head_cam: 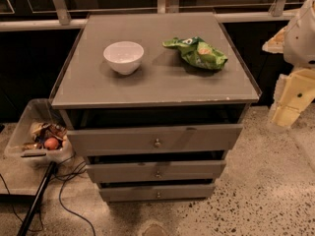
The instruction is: Open middle drawer
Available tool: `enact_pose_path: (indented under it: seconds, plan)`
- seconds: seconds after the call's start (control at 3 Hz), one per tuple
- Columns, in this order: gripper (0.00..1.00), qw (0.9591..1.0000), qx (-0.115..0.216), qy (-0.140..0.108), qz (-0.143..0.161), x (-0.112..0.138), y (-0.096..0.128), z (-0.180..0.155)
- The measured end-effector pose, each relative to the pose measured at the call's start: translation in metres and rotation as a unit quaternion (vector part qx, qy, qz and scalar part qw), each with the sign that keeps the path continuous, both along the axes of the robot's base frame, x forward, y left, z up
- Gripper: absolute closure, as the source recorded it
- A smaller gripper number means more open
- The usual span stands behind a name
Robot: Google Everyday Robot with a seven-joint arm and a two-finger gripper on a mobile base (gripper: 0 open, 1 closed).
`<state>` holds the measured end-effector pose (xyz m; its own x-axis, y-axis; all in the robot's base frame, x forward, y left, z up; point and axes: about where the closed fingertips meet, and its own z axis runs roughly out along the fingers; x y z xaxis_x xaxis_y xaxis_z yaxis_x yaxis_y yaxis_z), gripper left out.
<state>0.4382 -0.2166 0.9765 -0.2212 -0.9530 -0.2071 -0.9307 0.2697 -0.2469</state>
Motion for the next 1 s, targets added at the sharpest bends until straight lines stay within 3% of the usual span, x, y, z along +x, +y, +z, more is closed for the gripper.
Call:
enact_pose_path:
  seconds: [0.67, 1.0]
  plan:
    - [0.00, 0.9999, 0.012, 0.001, 0.005, -0.005, 0.004, -0.008]
    - [0.00, 0.9987, 0.045, -0.003, 0.023, -0.021, 0.021, -0.030]
